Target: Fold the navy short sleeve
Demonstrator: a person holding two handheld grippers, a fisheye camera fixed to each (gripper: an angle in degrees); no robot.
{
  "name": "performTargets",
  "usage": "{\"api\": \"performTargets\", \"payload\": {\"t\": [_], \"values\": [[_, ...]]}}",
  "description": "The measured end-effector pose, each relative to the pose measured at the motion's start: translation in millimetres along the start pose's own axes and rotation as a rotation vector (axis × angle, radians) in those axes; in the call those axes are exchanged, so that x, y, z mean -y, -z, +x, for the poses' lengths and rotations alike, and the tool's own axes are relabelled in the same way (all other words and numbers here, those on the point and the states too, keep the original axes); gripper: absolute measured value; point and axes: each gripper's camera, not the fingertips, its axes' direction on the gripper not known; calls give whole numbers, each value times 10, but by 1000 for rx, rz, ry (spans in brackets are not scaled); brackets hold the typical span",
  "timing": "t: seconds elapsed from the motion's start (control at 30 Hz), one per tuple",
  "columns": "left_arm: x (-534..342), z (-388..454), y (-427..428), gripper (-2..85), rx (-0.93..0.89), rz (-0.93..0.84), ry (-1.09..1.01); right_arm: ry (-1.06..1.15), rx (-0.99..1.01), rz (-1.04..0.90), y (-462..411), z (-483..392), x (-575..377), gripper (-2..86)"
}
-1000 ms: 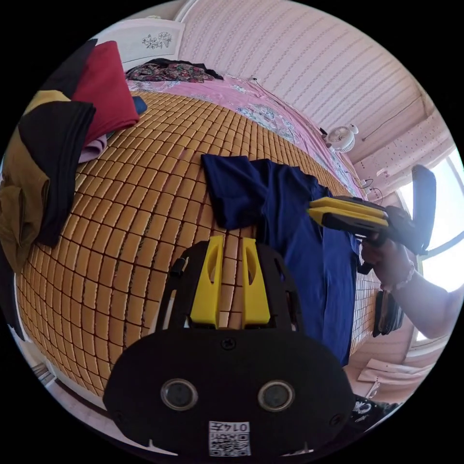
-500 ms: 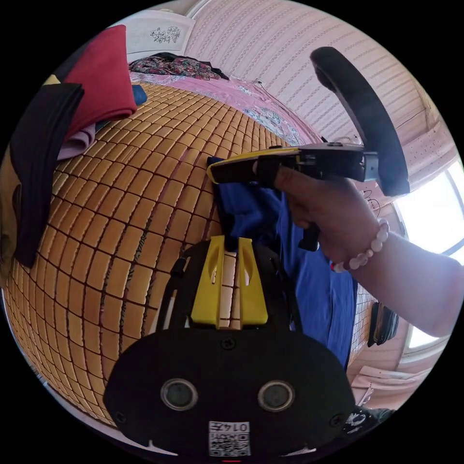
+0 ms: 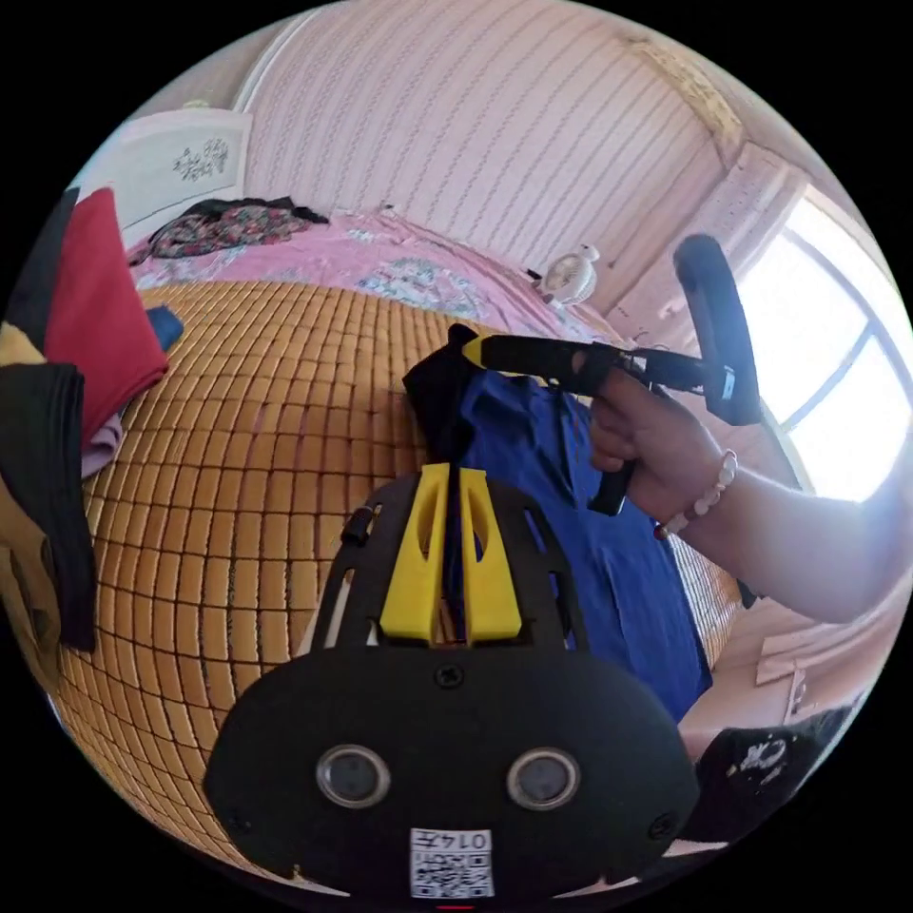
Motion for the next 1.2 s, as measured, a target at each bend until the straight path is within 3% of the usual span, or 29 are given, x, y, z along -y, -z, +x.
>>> {"api": "performTargets", "payload": {"t": [0.13, 0.23, 0.4, 0.73, 1.0, 1.2], "values": [[-100, 302, -66, 60, -168, -84, -69, -119, -88, -46, 425, 502, -510, 58], [-229, 405, -232, 64, -169, -192, -67, -221, -73, -136, 520, 879, -880, 110], [-231, 651, -350, 58, -151, -256, -149, -368, -117, -126, 929, 1296, -1379, 97], [320, 1564, -1177, 55, -308, -359, -392, -706, -331, -58, 1728, 2260, -2195, 92], [633, 2605, -2163, 59, -348, -429, -536, -841, -226, 31, 1848, 2871, -2439, 80], [718, 3339, -2763, 85, -270, -416, -616, -900, -153, 51, 1907, 3078, -2568, 37]]}}
